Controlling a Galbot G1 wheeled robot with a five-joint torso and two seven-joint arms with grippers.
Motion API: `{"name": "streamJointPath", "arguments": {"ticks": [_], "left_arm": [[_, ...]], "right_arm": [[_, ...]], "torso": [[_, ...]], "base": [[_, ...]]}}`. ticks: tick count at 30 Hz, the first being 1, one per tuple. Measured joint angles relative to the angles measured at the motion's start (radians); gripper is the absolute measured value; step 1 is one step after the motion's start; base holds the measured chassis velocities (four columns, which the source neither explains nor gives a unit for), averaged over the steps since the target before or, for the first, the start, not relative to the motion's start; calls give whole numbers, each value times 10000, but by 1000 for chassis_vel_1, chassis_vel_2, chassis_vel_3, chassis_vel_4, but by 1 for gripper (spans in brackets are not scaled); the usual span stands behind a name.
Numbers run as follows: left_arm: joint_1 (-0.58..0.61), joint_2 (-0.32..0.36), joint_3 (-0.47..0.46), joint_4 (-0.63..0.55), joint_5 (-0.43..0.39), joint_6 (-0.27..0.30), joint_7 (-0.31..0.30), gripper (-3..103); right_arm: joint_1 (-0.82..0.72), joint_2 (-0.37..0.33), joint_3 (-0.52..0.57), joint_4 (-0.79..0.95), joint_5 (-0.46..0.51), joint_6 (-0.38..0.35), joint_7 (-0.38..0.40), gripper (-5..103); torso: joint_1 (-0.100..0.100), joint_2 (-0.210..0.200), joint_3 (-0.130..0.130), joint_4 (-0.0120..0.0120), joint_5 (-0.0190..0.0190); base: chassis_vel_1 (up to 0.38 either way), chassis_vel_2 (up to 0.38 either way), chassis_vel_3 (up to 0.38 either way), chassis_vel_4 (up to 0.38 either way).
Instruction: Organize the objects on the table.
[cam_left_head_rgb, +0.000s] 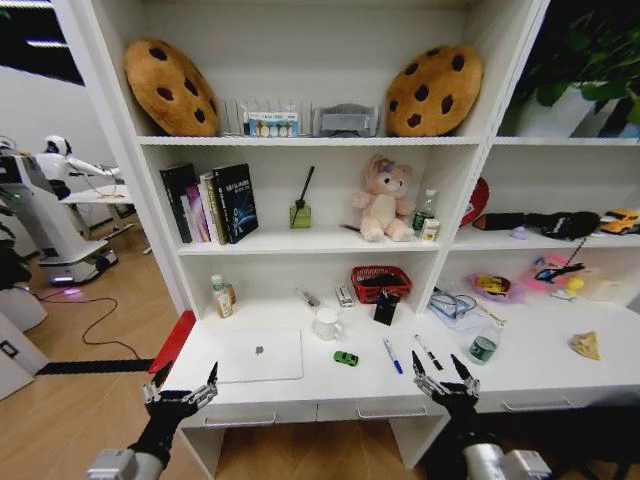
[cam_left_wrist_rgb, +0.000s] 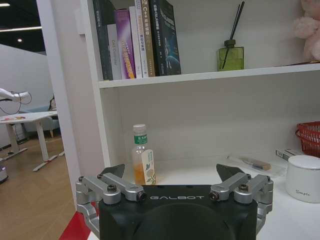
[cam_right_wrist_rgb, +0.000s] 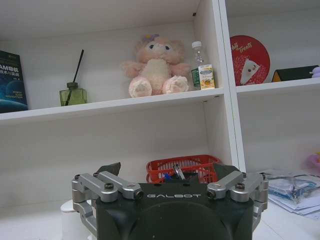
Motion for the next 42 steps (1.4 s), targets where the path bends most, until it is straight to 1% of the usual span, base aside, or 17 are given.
{"name": "streamJointPath", "arguments": {"ticks": [5,11,13,14,15,17,19,20,22,23,25,30,32,35,37,40,42], "left_arm": [[1,-1,1,3,1,0,-7,100],[0,-1,-2,6,-2,1,-11,100],[2,0,-4,6,-7,4,-13,100],[2,0,-4,6,-7,4,-13,100],[2,1,-6,6,-8,4,-14,100],[3,0,-6,7,-9,5,-16,100],[2,1,-9,8,-12,7,-18,100],[2,1,-9,8,-12,7,-18,100],[3,3,-11,8,-14,8,-20,100],[3,3,-11,8,-14,8,-20,100],[2,3,-13,9,-17,10,-23,100],[2,4,-17,10,-19,10,-26,100],[2,3,-18,10,-22,10,-28,100],[1,4,-17,10,-23,11,-27,100],[2,4,-17,10,-24,11,-29,100],[1,4,-18,11,-24,10,-28,100],[1,3,-17,10,-25,11,-27,100]], "right_arm": [[-49,-53,54,-40,-17,-39,-169,100],[448,-563,121,-432,433,-581,-672,100],[1028,-1179,110,-1008,983,-1142,-1579,100],[1028,-1179,110,-1008,983,-1142,-1579,100],[1314,-1441,108,-1334,1067,-1231,-1941,100],[1495,-1625,107,-1575,1080,-1240,-2201,100],[1911,-2276,88,-2329,1070,-1205,-3016,100],[1911,-2276,88,-2329,1070,-1205,-3016,100],[2464,-3103,-132,-3224,939,-978,-3753,100],[2464,-3103,-132,-3224,939,-978,-3753,100],[3380,-3652,-534,-4048,722,-934,-4322,100],[4381,-4066,-1428,-4932,687,-978,-4673,100],[5114,-4348,-2108,-5744,664,-805,-5102,100],[5470,-4465,-2451,-6101,657,-732,-5295,100],[6399,-4699,-3318,-6763,663,-627,-5460,100],[6756,-4726,-3632,-7022,659,-569,-5562,100],[7759,-4634,-4452,-7710,559,-392,-5790,100]], "torso": [[0,0,0,-1,0],[0,0,0,-1,1],[1,0,0,0,1],[1,0,0,0,1],[0,0,0,-1,3],[0,0,0,1,2],[1,-1,1,1,3],[1,-1,1,1,3],[0,0,1,-3,0],[0,0,1,-3,0],[1,-1,1,2,1],[1,0,1,0,1],[1,-1,1,0,0],[1,-1,1,-1,2],[1,-1,2,0,-1],[1,-1,1,-2,0],[1,-1,0,3,-1]], "base": [[0,0,0,0],[0,0,0,0],[0,0,0,0],[0,0,0,0],[0,0,0,0],[0,0,0,0],[0,0,0,0],[0,0,0,0],[0,0,0,0],[0,0,0,0],[0,0,0,0],[0,0,0,0],[0,0,0,0],[0,0,0,0],[0,0,0,0],[0,0,0,0],[0,0,0,0]]}}
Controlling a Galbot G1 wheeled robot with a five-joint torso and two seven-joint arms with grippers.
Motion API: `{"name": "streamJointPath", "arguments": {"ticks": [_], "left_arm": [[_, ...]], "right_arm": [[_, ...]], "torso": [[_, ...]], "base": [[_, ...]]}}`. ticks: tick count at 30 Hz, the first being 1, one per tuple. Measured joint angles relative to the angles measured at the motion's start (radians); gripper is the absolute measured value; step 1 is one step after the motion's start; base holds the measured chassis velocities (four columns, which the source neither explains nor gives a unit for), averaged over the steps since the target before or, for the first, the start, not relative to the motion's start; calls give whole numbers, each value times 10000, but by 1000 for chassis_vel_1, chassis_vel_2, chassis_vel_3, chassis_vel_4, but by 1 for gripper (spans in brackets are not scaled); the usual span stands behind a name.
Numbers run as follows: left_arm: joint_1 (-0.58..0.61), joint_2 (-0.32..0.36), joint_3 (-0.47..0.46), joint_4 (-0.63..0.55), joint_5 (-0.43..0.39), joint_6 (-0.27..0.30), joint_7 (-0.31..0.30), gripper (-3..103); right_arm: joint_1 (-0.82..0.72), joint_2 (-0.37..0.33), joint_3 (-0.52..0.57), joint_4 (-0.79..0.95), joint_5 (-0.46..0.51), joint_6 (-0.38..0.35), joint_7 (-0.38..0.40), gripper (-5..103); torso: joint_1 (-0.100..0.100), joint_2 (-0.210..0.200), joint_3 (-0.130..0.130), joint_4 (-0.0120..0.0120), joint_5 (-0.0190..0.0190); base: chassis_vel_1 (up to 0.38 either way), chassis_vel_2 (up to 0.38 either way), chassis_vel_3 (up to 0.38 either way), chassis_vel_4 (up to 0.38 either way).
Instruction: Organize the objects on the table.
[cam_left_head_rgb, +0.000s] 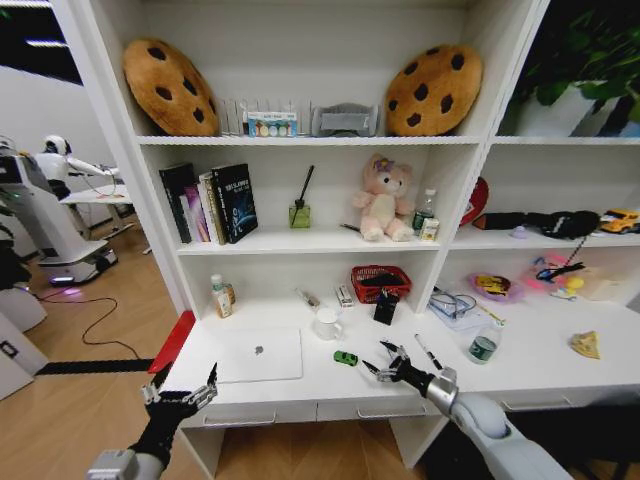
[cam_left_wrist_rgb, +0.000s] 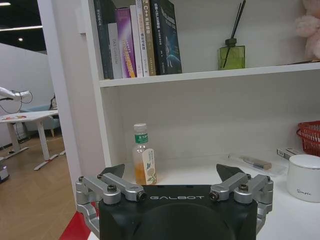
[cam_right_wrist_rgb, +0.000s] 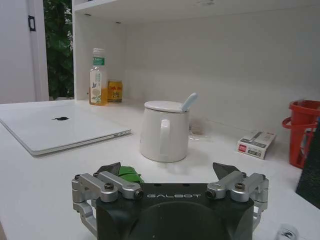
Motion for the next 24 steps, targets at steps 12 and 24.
{"name": "streamJointPath", "arguments": {"ticks": [12,24], "left_arm": [[0,0,0,0,0,-1,-1,100],[0,1,-1,0,0,-1,0,100]], "right_arm": [[1029,415,-1035,-952,-644,243,-1006,100],[919,606,-979,-1148,-1063,341,-1127,81]], "torso": [[0,0,0,-3,0],[-1,1,-1,-3,1]], "base": [[0,0,0,0],[0,0,0,0]]}}
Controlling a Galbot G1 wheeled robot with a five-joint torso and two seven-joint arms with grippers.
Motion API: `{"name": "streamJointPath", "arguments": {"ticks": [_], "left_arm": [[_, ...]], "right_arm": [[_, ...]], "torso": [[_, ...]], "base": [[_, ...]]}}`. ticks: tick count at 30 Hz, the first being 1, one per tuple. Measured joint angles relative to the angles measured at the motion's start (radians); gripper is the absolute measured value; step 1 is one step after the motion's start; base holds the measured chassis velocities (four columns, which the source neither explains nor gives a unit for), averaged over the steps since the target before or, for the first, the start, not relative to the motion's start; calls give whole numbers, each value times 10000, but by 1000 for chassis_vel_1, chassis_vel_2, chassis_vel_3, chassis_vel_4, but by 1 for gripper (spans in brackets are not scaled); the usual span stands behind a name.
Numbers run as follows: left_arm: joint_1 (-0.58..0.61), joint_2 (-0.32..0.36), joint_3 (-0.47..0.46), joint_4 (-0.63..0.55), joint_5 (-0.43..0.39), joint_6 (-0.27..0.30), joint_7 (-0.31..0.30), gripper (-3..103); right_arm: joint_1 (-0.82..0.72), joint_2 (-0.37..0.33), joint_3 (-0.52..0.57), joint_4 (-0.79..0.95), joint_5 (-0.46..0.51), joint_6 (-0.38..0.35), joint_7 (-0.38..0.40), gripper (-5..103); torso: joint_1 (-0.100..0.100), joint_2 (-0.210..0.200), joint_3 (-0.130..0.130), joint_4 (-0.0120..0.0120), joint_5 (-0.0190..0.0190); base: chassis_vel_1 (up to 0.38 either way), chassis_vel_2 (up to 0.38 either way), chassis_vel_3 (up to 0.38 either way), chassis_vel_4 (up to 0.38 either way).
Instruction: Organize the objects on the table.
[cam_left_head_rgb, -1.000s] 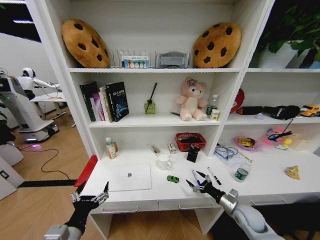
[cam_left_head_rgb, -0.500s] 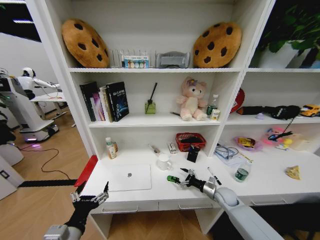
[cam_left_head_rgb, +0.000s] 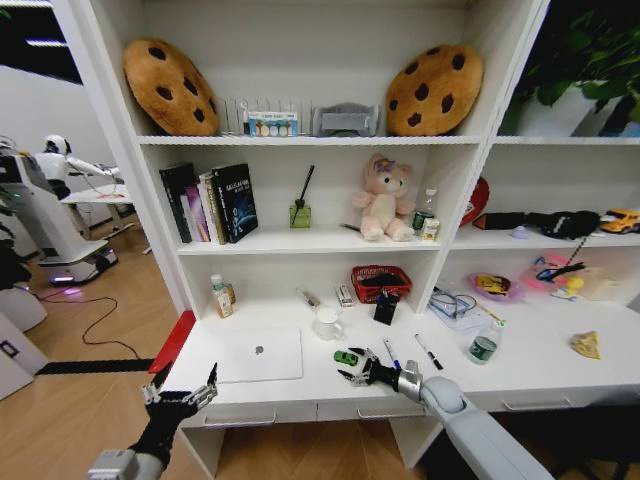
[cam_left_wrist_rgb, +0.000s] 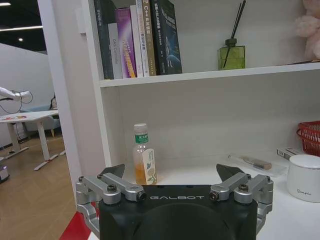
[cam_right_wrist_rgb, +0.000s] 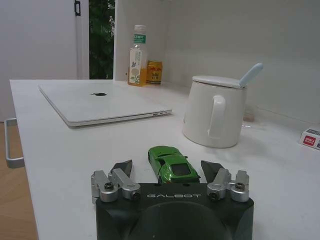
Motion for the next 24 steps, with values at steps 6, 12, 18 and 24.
{"name": "streamJointPath", "arguments": {"ticks": [6,12,18,24], "left_arm": [[0,-1,0,0,-1,0,0,100],[0,0,0,-1,0,0,0,100],[0,0,0,0,-1,0,0,100],[0,0,0,0,-1,0,1,100]], "right_arm": [[-8,5,46,-12,19,15,25,59],[-33,10,162,22,64,-27,-184,36],[-62,-107,381,326,364,-53,-325,36],[-385,-774,1205,1771,1018,-94,-560,36]], "torso": [[0,0,0,0,0],[0,0,0,0,0],[0,0,1,1,1],[-1,0,1,-3,1]], "base": [[0,0,0,0],[0,0,0,0],[0,0,0,0],[0,0,0,0]]}}
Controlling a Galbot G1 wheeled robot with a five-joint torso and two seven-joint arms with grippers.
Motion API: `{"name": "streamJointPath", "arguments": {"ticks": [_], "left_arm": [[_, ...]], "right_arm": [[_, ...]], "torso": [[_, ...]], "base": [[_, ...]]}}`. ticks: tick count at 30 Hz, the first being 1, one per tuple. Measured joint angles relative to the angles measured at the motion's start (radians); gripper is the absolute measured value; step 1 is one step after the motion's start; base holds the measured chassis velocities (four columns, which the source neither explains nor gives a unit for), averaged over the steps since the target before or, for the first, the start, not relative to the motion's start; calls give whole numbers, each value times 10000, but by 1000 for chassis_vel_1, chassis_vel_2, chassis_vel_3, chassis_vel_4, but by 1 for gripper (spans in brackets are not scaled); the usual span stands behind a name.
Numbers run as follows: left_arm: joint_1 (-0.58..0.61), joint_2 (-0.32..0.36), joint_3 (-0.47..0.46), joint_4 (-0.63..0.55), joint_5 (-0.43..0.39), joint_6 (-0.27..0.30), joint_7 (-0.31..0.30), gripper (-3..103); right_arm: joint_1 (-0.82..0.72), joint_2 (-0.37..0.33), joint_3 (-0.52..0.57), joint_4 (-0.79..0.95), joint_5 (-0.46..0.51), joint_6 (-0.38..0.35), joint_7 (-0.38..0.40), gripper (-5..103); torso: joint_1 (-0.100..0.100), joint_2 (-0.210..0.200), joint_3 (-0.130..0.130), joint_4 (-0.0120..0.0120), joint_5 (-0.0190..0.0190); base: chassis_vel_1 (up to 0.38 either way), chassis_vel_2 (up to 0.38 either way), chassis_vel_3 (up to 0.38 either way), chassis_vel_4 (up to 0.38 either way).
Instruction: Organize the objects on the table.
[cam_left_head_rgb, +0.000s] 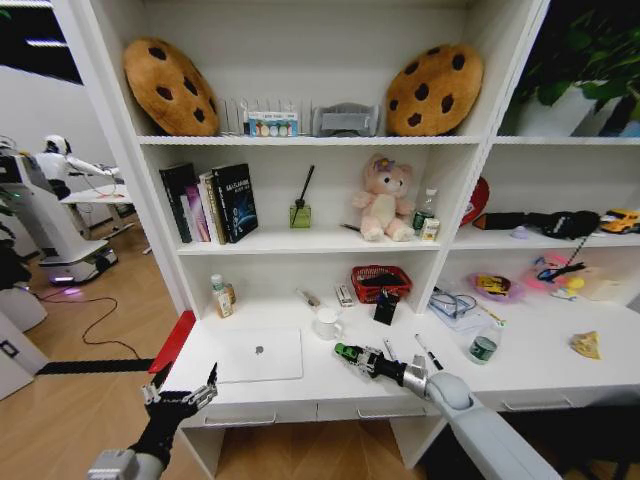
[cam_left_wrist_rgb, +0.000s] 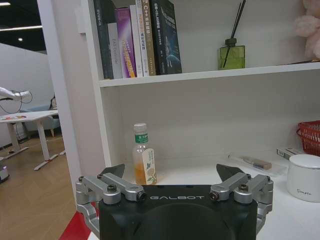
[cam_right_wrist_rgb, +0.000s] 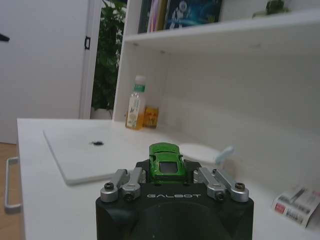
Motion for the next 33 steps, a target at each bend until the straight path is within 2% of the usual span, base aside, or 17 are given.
{"name": "streamJointPath", "arguments": {"ticks": [2,4,5,6,7,10,13,15,17,19,21,23,25,26,28,30,33], "left_arm": [[0,0,0,0,0,0,0,100],[0,0,0,0,0,0,0,100],[0,0,0,0,0,0,0,100],[0,0,0,0,0,0,0,100],[0,0,0,0,0,0,0,100],[0,0,0,0,0,0,0,100],[0,0,1,0,-1,0,0,100],[0,0,0,-1,0,0,1,100],[0,0,0,0,-1,0,0,100],[-1,0,0,-1,0,-1,1,100],[-1,0,0,0,-1,-2,1,100],[-1,-1,0,-1,0,-2,1,100],[-1,0,0,0,-1,-2,1,100],[-1,0,0,0,-1,-2,1,100],[-1,0,-2,-1,0,-2,-2,100],[-1,0,0,-1,0,-1,1,100],[0,0,0,-1,0,-2,0,100]], "right_arm": [[-18,-237,192,486,254,-38,302,36],[206,-735,410,1262,750,-126,1564,36],[206,-735,410,1262,750,-126,1564,36],[517,-1026,479,1585,1130,-372,2206,36],[517,-1026,479,1585,1130,-372,2206,36],[1450,-1573,408,1823,2062,-987,2796,36],[3741,-2079,-675,1386,3266,-1939,3039,36],[4094,-2091,-902,1250,3388,-2052,3071,36],[5495,-1888,-2070,564,3769,-2449,3126,36],[5925,-1740,-2435,294,3824,-2552,3128,36],[7535,-1052,-3710,-800,3982,-2724,3063,36],[7898,-855,-3982,-1077,3983,-2730,3029,36],[9158,41,-4986,-2483,3887,-2775,2835,36],[9158,41,-4986,-2483,3887,-2775,2835,36],[9878,762,-5569,-3848,3706,-2802,2503,36],[10069,1011,-5692,-4285,3588,-2802,2345,36],[10637,1929,-6005,-5609,3174,-2771,1956,36]], "torso": [[0,0,0,1,-1],[-2,1,0,2,-2],[-2,1,0,2,-2],[-2,0,0,2,-1],[-2,0,0,2,-1],[-2,0,0,3,-1],[-1,1,0,4,-3],[-1,0,0,7,-4],[0,-1,1,1,-1],[-1,0,1,2,0],[-1,-1,1,2,0],[-1,0,1,5,-3],[0,0,1,10,-6],[0,0,1,10,-6],[2,-1,3,6,-3],[3,-1,2,1,-6],[3,-2,3,1,-1]], "base": [[0,0,0,0],[0,0,0,0],[0,0,0,0],[0,0,0,0],[0,0,0,0],[0,0,0,0],[0,0,0,0],[0,0,0,0],[0,0,0,0],[0,0,0,0],[0,0,0,0],[0,0,0,0],[0,0,0,0],[0,0,0,0],[0,0,0,0],[0,0,0,0],[0,0,0,0]]}}
